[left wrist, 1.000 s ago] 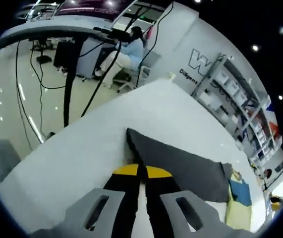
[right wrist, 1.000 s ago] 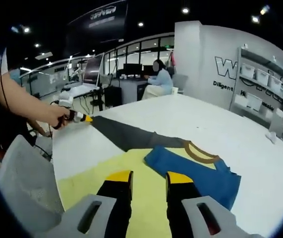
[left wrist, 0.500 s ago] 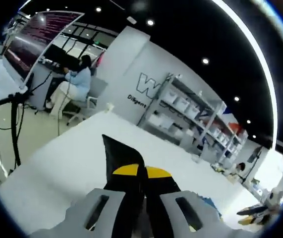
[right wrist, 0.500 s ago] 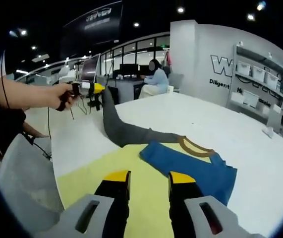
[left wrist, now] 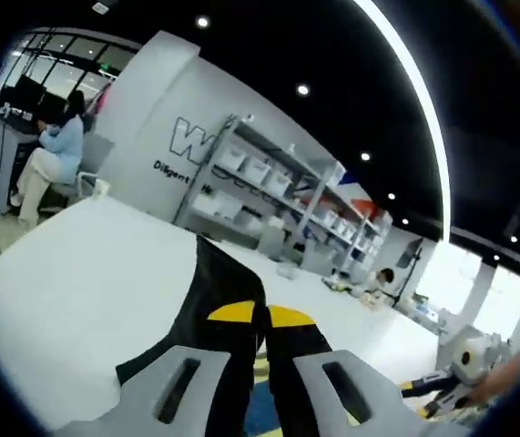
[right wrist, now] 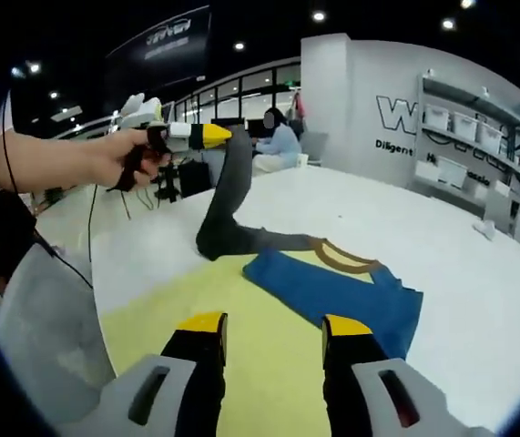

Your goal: Fold the garment on the visible template until the final outline fits inside the template.

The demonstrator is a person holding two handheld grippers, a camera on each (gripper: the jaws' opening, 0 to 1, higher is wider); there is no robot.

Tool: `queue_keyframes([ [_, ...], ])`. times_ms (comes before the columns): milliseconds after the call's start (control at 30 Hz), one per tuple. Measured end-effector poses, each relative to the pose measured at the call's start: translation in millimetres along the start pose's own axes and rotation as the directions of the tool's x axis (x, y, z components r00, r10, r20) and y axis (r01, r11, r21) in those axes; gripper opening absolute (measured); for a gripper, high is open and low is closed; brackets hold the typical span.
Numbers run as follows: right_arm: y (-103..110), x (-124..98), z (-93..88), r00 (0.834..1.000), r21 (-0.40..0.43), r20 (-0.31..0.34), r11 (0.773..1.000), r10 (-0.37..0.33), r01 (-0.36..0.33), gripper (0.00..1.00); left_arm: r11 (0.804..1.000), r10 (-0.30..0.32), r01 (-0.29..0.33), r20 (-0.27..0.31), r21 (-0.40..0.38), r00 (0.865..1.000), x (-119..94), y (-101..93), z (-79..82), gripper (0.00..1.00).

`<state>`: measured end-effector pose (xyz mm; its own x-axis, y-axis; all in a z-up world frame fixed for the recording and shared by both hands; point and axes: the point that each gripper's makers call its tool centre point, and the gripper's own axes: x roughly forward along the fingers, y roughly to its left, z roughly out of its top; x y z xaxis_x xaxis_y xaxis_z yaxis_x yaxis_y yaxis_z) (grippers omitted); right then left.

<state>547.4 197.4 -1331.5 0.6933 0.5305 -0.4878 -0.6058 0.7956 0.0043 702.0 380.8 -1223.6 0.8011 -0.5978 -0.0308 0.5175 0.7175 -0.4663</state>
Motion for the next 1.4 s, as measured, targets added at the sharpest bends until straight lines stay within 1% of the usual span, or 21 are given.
queue_keyframes([
  [67, -2, -3, -2.8, 1.0, 0.005, -0.001, 1.0, -0.002, 0.002, 0.4, 1.0, -0.024, 0.025, -0.019, 0.011, 1.0, 14, -14.0, -10.0, 0.01],
  [133, -4, -6, -6.0, 1.0, 0.009, -0.004, 1.0, -0.004, 0.004, 0.42, 0.999, -0.037, 0.038, -0.036, 0.02, 0.999, 25, -23.9, -19.8, 0.01],
  [200, -7, -9, -9.8, 1.0, 0.016, -0.008, 1.0, -0.008, 0.008, 0.43, 0.998, -0.056, 0.058, -0.06, 0.032, 0.997, 36, -36.1, -33.4, 0.01],
  [233, -9, -12, -11.7, 1.0, 0.022, -0.008, 1.0, -0.011, 0.011, 0.44, 0.997, -0.062, 0.066, -0.08, 0.049, 0.995, 43, -42.4, -43.4, 0.01],
  [300, -11, -16, -14.5, 1.0, 0.025, -0.011, 1.0, -0.015, 0.015, 0.45, 0.995, -0.072, 0.079, -0.107, 0.064, 0.992, 52, -50.8, -57.9, 0.01],
  [333, -14, -18, -17.1, 1.0, 0.028, -0.014, 0.999, -0.017, 0.017, 0.45, 0.992, -0.074, 0.088, -0.139, 0.093, 0.987, 58, -55.3, -69.9, 0.01],
  [367, -15, -19, -19.0, 1.0, 0.03, -0.017, 0.999, -0.019, 0.019, 0.46, 0.988, -0.062, 0.085, -0.17, 0.132, 0.983, 64, -57.3, -82.7, 0.01],
  [433, -19, -24, -23.0, 0.999, 0.034, -0.023, 0.999, -0.025, 0.026, 0.46, 0.989, -0.06, 0.084, -0.185, 0.125, 0.981, 72, -59.5, -95.8, 0.01],
  [467, -21, -26, -25.1, 0.999, 0.037, -0.027, 0.999, -0.028, 0.029, 0.46, 0.987, -0.05, 0.08, -0.21, 0.139, 0.976, 77, -59.7, -107.1, 0.01],
  [567, -24, -32, -30.2, 0.999, 0.042, -0.035, 0.999, -0.033, 0.034, 0.46, 0.986, -0.047, 0.083, -0.242, 0.142, 0.969, 87, -60.5, -125.6, 0.01],
  [600, -26, -33, -31.6, 0.999, 0.044, -0.036, 0.998, -0.035, 0.037, 0.46, 0.984, -0.038, 0.082, -0.265, 0.157, 0.963, 90, -60.5, -134.8, 0.01],
  [700, -29, -37, -36.0, 0.998, 0.047, -0.042, 0.998, -0.039, 0.041, 0.47, 0.982, -0.045, 0.098, -0.302, 0.162, 0.952, 95, -65.3, -152.6, 0.01],
  [733, -30, -38, -36.8, 0.998, 0.046, -0.042, 0.998, -0.04, 0.042, 0.47, 0.979, -0.047, 0.106, -0.319, 0.171, 0.947, 96, -67.4, -159.3, 0.01],
  [833, -34, -42, -39.5, 0.998, 0.051, -0.045, 0.997, -0.046, 0.049, 0.47, 0.98, -0.062, 0.12, -0.333, 0.158, 0.941, 100, -74.0, -169.4, 0.01],
  [900, -37, -43, -42.2, 0.998, 0.055, -0.048, 0.997, -0.049, 0.052, 0.47, 0.977, -0.078, 0.139, -0.337, 0.161, 0.938, 102, -83.7, -174.2, 0.01],
  [1000, -37, -44, -44.4, 0.997, 0.056, -0.052, 0.997, -0.049, 0.052, 0.47, 0.971, -0.114, 0.177, -0.342, 0.158, 0.933, 107, -99.0, -179.1, 0.01],
  [1100, -38, -45, -45.7, 0.997, 0.059, -0.056, 0.997, -0.049, 0.052, 0.47, 0.97, -0.129, 0.191, -0.346, 0.153, 0.93, 114, -108.7, -182.2, 0.01],
  [1233, -41, -47, -46.7, 0.997, 0.062, -0.054, 0.997, -0.052, 0.055, 0.48, 0.967, -0.141, 0.205, -0.354, 0.151, 0.924, 120, -116.9, -187.3, 0.01],
  [1300, -42, -49, -48.1, 0.997, 0.063, -0.055, 0.996, -0.056, 0.06, 0.48, 0.965, -0.144, 0.213, -0.371, 0.152, 0.918, 123, -117.4, -193.5, 0.01],
  [1400, -44, -52, -50.1, 0.997, 0.063, -0.058, 0.996, -0.06, 0.063, 0.48, 0.968, -0.142, 0.209, -0.388, 0.137, 0.911, 124, -117.5, -202.5, 0.01],
])
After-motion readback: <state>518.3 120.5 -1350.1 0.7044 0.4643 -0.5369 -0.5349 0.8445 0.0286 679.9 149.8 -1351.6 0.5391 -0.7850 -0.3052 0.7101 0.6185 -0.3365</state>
